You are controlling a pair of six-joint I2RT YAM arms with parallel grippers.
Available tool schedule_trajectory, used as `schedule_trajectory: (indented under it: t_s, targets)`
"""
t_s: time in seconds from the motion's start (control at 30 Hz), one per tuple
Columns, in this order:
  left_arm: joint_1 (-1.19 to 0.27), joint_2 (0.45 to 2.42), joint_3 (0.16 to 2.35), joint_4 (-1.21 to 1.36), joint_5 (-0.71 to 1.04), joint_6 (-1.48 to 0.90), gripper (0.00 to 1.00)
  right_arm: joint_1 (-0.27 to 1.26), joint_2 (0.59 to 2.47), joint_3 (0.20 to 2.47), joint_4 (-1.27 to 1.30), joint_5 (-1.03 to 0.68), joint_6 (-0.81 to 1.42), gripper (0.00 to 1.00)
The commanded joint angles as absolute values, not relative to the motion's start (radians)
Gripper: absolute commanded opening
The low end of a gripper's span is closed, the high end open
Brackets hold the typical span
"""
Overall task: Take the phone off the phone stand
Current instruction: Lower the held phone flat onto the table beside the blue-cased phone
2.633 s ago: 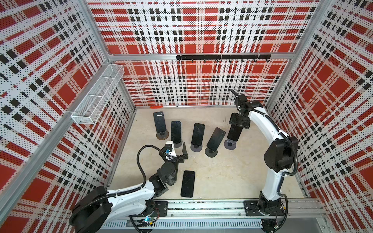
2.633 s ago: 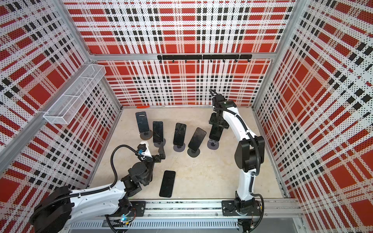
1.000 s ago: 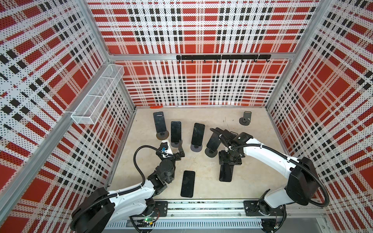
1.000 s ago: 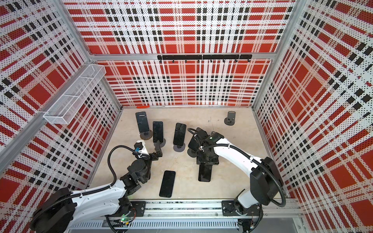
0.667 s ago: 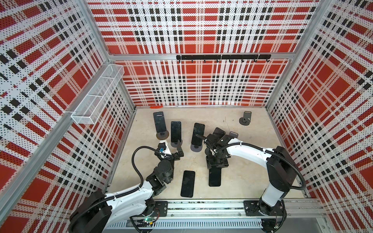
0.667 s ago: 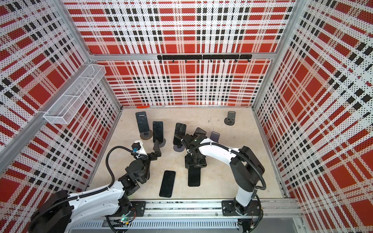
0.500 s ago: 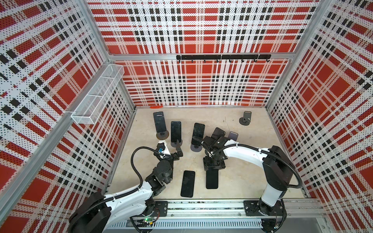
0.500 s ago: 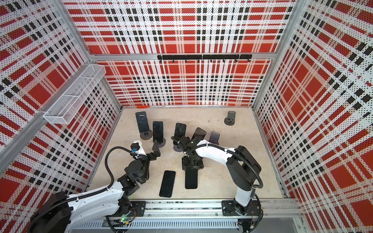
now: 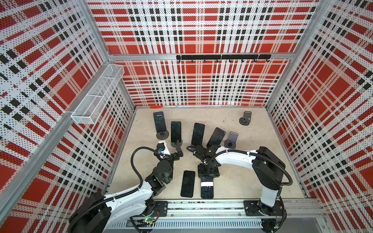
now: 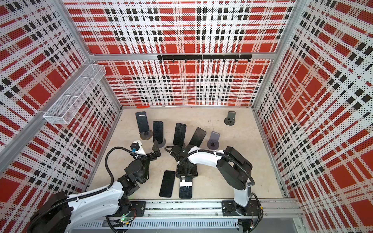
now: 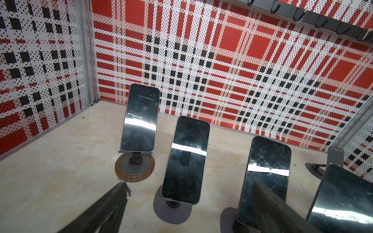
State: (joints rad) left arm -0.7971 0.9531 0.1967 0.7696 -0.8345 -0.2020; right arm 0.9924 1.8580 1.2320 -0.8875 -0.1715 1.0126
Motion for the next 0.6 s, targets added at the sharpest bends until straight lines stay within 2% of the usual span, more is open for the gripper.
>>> schedule_trajectory:
  t_s: [0.0,0.57]
  targets:
    - [-0.787,0.954,0.183,0.765,-0.834,-0.213,0.98,1.001,1.881,1.224,-0.838,-0.135,1.082,0.69]
    - [-0.778,0.952,0.185,0.761,-0.798,-0.225,0.98,1.007,1.982,1.241,-0.831,-0.122,1.141,0.7]
